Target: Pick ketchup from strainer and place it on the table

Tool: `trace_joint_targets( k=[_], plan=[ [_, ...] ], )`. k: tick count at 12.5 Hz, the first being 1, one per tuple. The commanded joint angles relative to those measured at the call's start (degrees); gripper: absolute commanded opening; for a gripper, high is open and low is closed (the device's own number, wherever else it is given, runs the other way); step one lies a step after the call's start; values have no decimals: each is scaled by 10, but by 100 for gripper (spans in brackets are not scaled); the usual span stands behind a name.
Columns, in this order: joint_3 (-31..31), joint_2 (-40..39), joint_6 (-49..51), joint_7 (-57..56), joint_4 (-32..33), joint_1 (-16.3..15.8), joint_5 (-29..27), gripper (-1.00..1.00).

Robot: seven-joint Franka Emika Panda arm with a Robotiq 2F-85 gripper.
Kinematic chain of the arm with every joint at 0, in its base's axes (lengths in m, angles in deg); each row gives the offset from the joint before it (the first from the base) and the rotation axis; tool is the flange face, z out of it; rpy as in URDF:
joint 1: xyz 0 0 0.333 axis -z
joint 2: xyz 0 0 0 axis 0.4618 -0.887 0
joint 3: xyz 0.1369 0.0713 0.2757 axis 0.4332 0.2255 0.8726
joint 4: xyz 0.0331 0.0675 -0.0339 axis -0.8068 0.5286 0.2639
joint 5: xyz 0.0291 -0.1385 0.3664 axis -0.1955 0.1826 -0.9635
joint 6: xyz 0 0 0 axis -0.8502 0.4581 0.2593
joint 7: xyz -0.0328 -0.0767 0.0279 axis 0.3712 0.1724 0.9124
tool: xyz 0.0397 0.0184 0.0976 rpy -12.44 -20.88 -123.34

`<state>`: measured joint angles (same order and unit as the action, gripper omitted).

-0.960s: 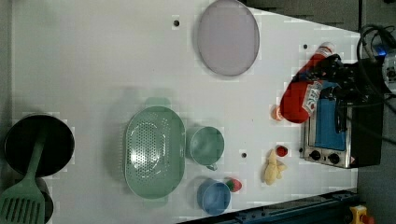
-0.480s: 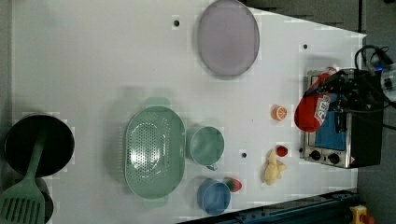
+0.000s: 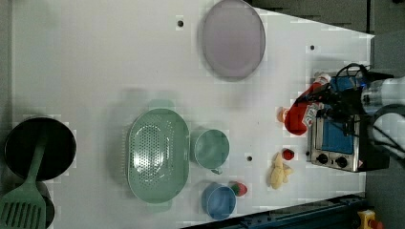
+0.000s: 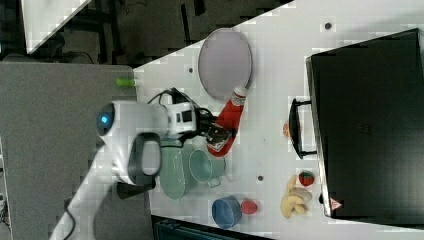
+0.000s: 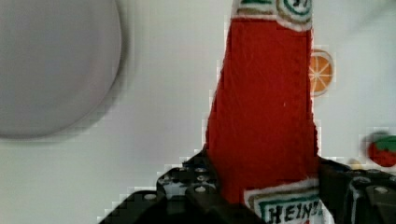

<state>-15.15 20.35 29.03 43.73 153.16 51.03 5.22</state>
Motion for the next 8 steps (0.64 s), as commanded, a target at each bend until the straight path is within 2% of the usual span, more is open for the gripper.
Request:
trace_joint_targets(
  k=[1,3,4,7,8],
  plan=[
    [7,-26,-62,-25,43,-12,1,21],
    [3,-51,-96,-25,56,-12,16,21],
    [1,-62,-107,-25,57,-12,34,27],
    [-1,-72,-119,-25,56,-11,68,91],
    [2,-64,-117,-25,53,-12,66,100]
  ],
)
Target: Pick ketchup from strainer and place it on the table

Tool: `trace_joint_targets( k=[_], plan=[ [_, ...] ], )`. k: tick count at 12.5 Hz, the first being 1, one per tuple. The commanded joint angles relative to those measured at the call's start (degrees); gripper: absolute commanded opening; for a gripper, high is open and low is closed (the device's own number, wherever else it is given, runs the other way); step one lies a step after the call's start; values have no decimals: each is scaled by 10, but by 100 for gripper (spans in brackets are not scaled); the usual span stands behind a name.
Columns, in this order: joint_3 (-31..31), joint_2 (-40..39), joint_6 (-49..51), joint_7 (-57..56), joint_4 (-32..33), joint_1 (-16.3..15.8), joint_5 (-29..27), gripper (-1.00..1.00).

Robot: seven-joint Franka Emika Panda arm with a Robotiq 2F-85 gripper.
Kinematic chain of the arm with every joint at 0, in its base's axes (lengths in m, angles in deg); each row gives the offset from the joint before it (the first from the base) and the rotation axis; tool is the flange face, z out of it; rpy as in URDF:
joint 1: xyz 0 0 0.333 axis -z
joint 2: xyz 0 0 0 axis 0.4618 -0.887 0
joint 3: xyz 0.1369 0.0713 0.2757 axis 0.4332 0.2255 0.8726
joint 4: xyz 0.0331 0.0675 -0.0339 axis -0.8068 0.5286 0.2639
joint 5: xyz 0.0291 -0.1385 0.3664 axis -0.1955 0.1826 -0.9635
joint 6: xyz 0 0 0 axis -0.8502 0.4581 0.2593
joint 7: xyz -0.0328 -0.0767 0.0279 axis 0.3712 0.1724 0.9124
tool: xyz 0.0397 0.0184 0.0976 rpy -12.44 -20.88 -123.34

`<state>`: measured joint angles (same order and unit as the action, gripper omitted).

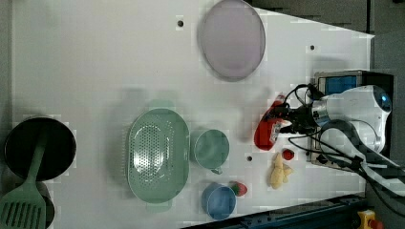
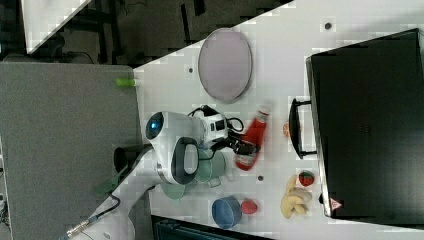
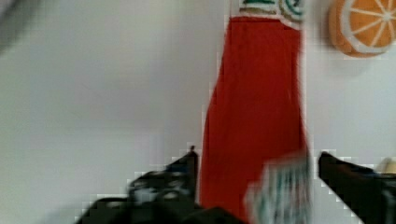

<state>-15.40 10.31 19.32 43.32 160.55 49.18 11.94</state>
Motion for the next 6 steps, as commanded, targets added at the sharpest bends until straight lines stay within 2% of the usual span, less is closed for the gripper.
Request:
trace_joint_targets(
  k=[1,4,6],
  plan=[
    [7,49,-20,-19,-23,7,-3,100],
    [22,100,-4,8,-57,7,-29,100],
    [30,132,55,29,-90,6,-51,100]
  ],
)
